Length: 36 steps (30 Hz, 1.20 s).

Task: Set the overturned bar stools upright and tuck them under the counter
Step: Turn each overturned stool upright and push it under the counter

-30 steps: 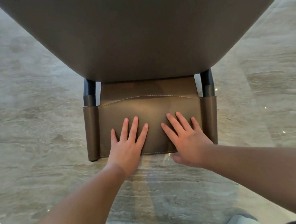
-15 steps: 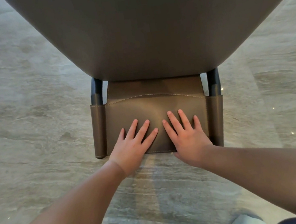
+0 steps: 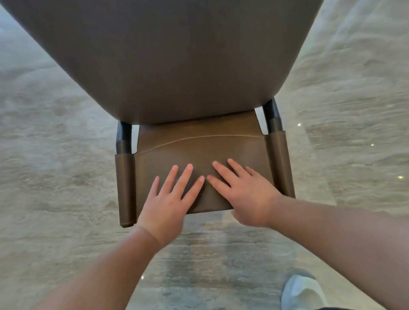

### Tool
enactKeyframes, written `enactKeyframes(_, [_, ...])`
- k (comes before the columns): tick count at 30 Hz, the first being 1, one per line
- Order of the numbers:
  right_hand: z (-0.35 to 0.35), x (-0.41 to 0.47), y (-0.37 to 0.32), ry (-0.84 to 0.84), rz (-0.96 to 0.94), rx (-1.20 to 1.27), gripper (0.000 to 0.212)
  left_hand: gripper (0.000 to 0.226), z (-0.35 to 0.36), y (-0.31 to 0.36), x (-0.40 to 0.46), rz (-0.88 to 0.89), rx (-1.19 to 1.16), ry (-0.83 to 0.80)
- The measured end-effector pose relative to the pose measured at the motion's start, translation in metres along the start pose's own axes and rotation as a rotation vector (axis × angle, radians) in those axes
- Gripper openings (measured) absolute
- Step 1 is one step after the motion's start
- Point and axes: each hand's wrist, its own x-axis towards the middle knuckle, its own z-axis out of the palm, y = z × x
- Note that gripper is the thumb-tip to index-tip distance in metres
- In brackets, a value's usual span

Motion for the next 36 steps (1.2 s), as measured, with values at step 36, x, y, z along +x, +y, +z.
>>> enactKeyframes(36, [-0.708, -0.016, 0.147, 0.722, 0.244, -0.221, 0.072, 0.072, -0.686, -0.213, 0.088, -0.231, 0.064, 0.583])
